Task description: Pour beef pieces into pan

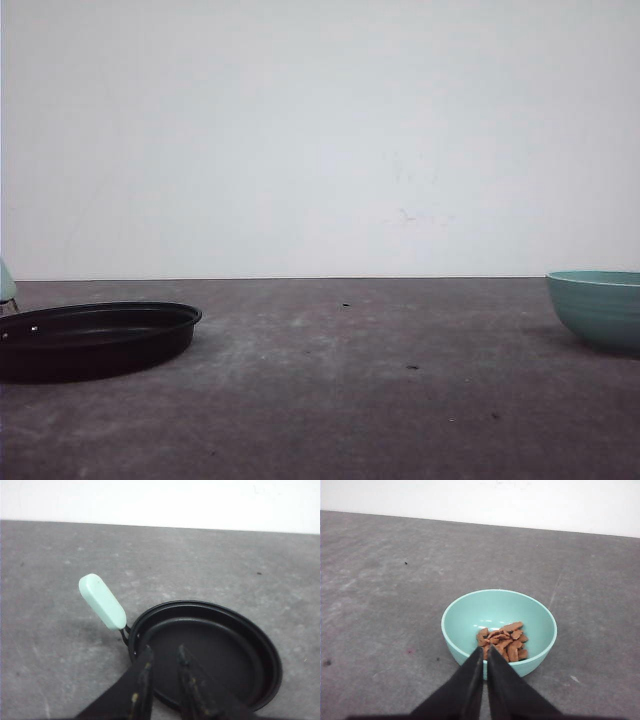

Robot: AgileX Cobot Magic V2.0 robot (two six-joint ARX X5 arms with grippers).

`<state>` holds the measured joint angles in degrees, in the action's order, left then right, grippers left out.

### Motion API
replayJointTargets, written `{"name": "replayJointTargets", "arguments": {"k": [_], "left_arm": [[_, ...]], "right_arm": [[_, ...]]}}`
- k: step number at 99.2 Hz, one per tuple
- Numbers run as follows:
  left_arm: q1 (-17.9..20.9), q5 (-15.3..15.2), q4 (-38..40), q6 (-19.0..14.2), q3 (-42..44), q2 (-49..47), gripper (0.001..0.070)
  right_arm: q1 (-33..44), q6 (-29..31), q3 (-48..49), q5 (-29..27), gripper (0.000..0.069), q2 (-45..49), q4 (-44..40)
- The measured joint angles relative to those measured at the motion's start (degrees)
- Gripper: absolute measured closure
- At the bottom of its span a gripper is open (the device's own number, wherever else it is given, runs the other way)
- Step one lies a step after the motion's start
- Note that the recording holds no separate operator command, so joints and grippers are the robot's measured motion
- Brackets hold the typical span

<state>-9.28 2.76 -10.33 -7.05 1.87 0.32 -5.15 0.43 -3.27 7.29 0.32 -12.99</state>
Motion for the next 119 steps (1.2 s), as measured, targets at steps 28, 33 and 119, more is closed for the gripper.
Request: {"name": "replayJointTargets", "arguments": {"k": [28,33,119], "left_arm": [[0.0,1.27,-0.15,-11.21,0.11,0.0,0.0652],[0.0,2.01,-0.72,-12.28,0.48,0.0,0.0668],[0.0,1.66,-15.04,-5.95,45.66,30.69,0.0686]], "right_arm": [[0.0,2.25,0.0,0.0,0.0681,-0.02,1.42],[0.0,3.61,0.0,0.02,0.0681,-0.02,2.82],[0.0,11.82,-28.65,0.22,0.0681,8.79,-3.3]]}}
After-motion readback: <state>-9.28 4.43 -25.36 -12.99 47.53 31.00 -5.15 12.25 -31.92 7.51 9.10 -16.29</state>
